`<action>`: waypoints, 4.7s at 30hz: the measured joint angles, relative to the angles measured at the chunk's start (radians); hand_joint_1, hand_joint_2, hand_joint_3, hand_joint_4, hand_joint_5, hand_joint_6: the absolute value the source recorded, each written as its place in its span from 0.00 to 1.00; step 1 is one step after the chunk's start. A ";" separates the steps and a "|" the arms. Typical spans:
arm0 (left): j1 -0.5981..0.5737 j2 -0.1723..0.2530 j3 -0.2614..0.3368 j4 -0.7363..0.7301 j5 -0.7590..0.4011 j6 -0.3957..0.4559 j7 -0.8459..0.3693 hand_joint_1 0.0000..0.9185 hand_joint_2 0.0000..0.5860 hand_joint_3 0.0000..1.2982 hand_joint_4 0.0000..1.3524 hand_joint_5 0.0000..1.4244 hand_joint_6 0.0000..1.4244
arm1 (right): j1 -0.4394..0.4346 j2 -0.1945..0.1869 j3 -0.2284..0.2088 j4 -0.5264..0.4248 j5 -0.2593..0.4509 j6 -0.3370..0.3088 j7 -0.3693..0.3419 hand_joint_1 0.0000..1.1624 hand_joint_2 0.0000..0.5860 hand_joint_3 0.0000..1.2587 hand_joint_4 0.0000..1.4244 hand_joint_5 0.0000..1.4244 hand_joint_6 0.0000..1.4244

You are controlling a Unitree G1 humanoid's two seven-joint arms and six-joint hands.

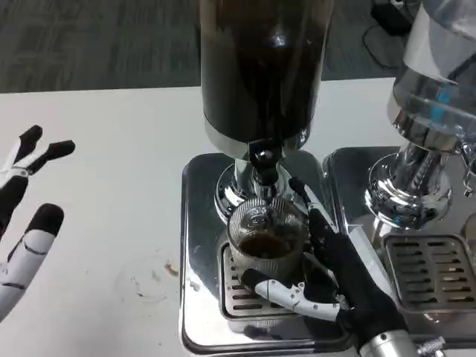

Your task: Grasp the cup under the faucet to collect the drink, then remove the cup.

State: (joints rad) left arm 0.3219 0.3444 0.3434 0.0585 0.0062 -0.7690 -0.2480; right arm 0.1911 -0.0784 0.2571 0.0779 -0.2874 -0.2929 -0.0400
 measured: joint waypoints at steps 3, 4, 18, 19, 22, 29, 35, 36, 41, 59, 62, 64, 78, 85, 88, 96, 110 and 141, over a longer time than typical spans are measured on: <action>0.004 0.002 0.000 0.000 0.000 0.001 0.000 0.00 0.39 0.19 0.00 0.01 0.00 | -0.009 0.004 0.000 0.011 0.000 0.000 -0.004 0.75 0.20 0.07 0.13 0.23 0.29; 0.006 0.003 0.000 0.000 0.000 0.001 0.000 0.00 0.39 0.19 0.00 0.01 0.00 | -0.011 0.008 0.000 0.015 0.000 0.000 -0.008 0.75 0.21 0.07 0.14 0.24 0.31; 0.025 0.010 0.001 -0.001 0.000 0.003 0.001 0.00 0.39 0.21 0.00 0.02 0.00 | -0.035 0.038 0.002 0.075 -0.006 -0.035 -0.053 0.80 0.21 0.18 0.21 0.33 0.41; 0.028 0.010 0.001 -0.002 0.000 0.003 0.001 0.00 0.39 0.21 0.00 0.02 0.00 | -0.035 0.039 0.002 0.076 -0.011 -0.040 -0.060 0.80 0.22 0.19 0.22 0.34 0.42; 0.030 0.010 0.001 -0.005 0.000 0.005 0.002 0.00 0.39 0.21 0.00 0.02 0.00 | -0.035 0.042 0.001 0.079 -0.020 -0.046 -0.076 0.81 0.23 0.21 0.24 0.36 0.44; 0.033 0.010 0.001 -0.012 0.000 0.009 0.003 0.00 0.39 0.21 0.00 0.02 0.00 | -0.034 0.046 0.001 0.086 -0.027 -0.058 -0.095 0.82 0.23 0.23 0.26 0.38 0.47; 0.033 0.011 0.001 -0.012 0.000 0.017 0.003 0.00 0.39 0.21 0.00 0.02 0.00 | -0.034 0.051 0.002 0.092 -0.037 -0.067 -0.117 0.82 0.24 0.26 0.29 0.43 0.54; 0.033 0.011 0.001 -0.012 0.000 0.018 0.003 0.00 0.39 0.21 0.00 0.02 0.00 | -0.034 0.053 0.002 0.093 -0.040 -0.068 -0.121 0.82 0.24 0.27 0.30 0.44 0.56; 0.033 0.011 0.001 -0.012 -0.001 0.019 0.003 0.00 0.39 0.21 0.00 0.02 0.00 | -0.033 0.061 0.004 0.096 -0.059 -0.072 -0.145 0.83 0.25 0.29 0.33 0.48 0.62; 0.027 0.011 -0.014 -0.004 0.000 0.024 0.003 0.00 0.38 0.21 0.00 0.02 0.00 | -0.012 0.032 -0.002 0.048 -0.106 -0.057 -0.151 0.83 0.25 0.33 0.35 0.52 0.67; 0.026 0.011 -0.022 0.003 0.001 0.024 0.003 0.00 0.38 0.21 0.00 0.02 0.00 | -0.006 0.030 -0.002 0.040 -0.110 -0.054 -0.151 0.83 0.25 0.33 0.35 0.52 0.67; 0.025 0.011 -0.028 0.003 0.002 0.024 0.003 0.00 0.38 0.21 0.00 0.02 0.00 | -0.003 0.030 -0.004 0.036 -0.114 -0.054 -0.151 0.83 0.25 0.33 0.35 0.52 0.67; 0.009 0.011 -0.049 0.051 0.004 0.024 0.003 0.00 0.37 0.19 0.00 0.01 0.00 | 0.032 0.016 -0.045 -0.046 -0.115 -0.015 -0.141 0.83 0.25 0.35 0.36 0.53 0.69; -0.018 0.011 -0.085 0.088 0.023 0.020 0.004 0.00 0.36 0.16 0.00 0.00 0.00 | 0.071 -0.044 -0.069 -0.136 -0.121 0.018 -0.103 0.83 0.25 0.35 0.36 0.53 0.69; -0.025 0.051 -0.090 0.114 0.090 -0.025 0.004 0.00 0.32 0.13 0.00 0.00 0.00 | 0.100 -0.063 -0.080 -0.175 -0.117 0.026 -0.074 0.83 0.25 0.35 0.36 0.53 0.70; -0.039 0.203 -0.087 0.168 0.226 -0.105 0.013 0.00 0.32 0.04 0.00 0.00 0.00 | 0.148 -0.088 -0.090 -0.231 -0.098 0.026 -0.038 0.83 0.26 0.35 0.36 0.54 0.70; -0.027 0.361 -0.096 0.214 0.468 -0.240 0.094 0.00 0.37 0.00 0.00 0.00 0.00 | 0.255 -0.084 -0.086 -0.396 -0.095 0.026 -0.018 0.83 0.27 0.36 0.36 0.54 0.71; 0.122 0.352 -0.089 0.059 0.477 -0.159 0.145 0.00 0.42 0.00 0.00 0.00 0.00 | 0.374 -0.091 -0.073 -0.584 -0.058 0.031 0.076 0.82 0.27 0.37 0.38 0.55 0.71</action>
State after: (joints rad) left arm 0.4440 0.6960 0.2547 0.1171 0.4833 -0.9278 -0.1025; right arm 0.5655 -0.1690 0.1836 -0.5057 -0.3455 -0.2621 0.0356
